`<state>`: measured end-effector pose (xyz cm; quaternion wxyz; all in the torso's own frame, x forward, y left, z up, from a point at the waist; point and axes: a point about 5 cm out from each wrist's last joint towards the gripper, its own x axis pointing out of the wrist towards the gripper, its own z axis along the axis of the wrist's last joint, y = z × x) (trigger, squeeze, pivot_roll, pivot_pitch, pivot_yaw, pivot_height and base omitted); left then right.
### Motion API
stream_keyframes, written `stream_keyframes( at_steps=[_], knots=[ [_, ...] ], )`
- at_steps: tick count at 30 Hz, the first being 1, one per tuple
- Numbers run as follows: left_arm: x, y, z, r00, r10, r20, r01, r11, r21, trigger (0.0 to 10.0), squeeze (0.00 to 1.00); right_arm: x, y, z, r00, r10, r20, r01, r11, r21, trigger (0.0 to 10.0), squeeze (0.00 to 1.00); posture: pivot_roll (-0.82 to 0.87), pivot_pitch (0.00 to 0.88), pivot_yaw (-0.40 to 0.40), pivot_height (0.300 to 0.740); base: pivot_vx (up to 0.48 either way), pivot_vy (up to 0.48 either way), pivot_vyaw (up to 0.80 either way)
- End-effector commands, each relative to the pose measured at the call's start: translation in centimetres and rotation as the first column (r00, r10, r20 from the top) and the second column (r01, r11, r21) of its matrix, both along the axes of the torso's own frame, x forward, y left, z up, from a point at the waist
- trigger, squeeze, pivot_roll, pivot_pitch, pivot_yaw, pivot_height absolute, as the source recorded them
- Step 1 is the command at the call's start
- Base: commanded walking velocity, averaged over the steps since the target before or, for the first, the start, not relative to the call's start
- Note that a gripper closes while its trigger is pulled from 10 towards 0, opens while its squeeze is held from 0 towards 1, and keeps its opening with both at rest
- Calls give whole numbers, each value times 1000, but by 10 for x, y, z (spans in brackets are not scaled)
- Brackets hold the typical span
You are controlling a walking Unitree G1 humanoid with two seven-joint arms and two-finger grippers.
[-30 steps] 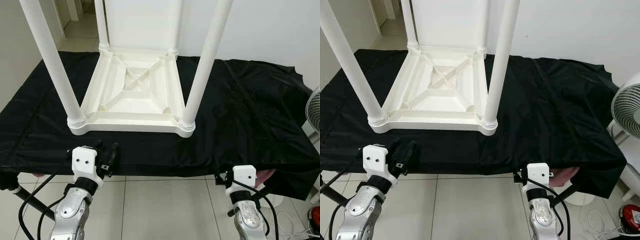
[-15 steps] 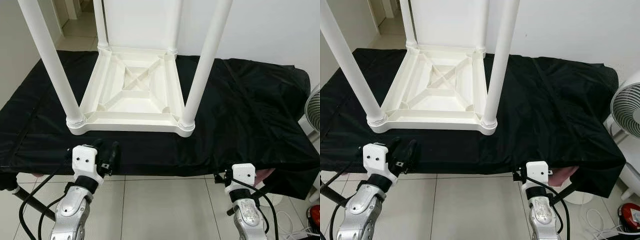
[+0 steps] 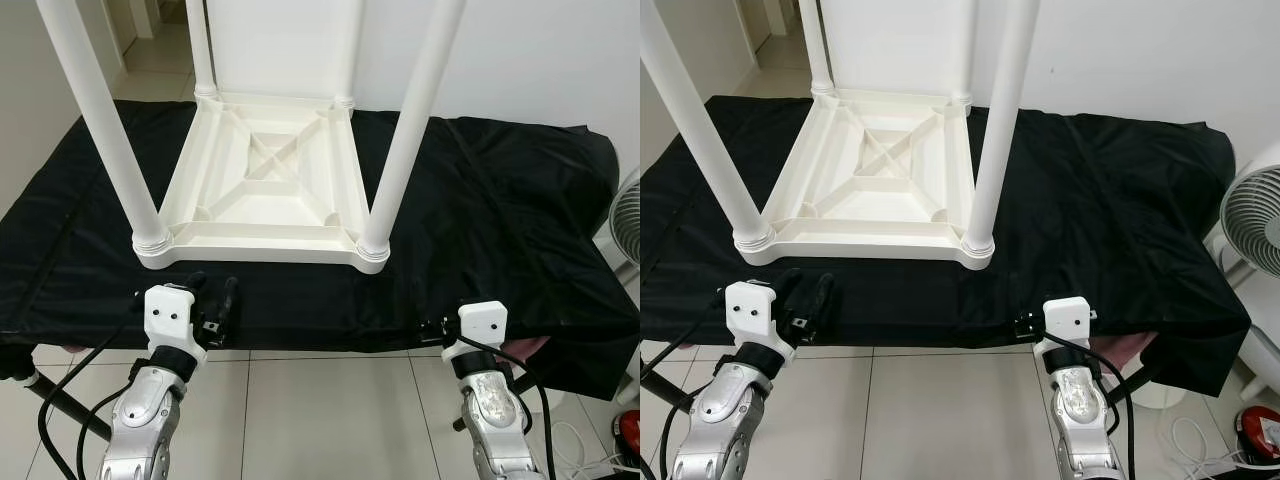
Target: Building children table
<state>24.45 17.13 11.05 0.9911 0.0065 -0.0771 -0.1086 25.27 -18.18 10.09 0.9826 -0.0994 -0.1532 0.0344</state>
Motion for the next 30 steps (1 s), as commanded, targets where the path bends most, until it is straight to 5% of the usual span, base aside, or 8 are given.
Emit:
stream_keyframes(
  at_steps=[1, 15, 30],
  knots=[
    [1, 0, 4, 1000, -2, 10, 2, 1000, -11, 10000, 0, 1, 3, 2, 1000, 15, 0, -15, 1000, 10, 10000, 0, 12, 0, -53, 740, 0, 0, 0],
    [1, 0, 8, 1000, 4, 23, -3, 1000, -18, 10000, 0, 3, 22, 12, 989, 150, -7, -149, 988, 41, 10000, 0, 16, 0, -62, 740, 0, 0, 0],
    [-1, 1, 8, 1000, 9, 22, -8, 1000, -18, 10000, 0, 0, 21, 11, 987, 159, -30, -157, 987, 42, 10000, 0, 21, 0, -66, 740, 0, 0, 0]
  ],
)
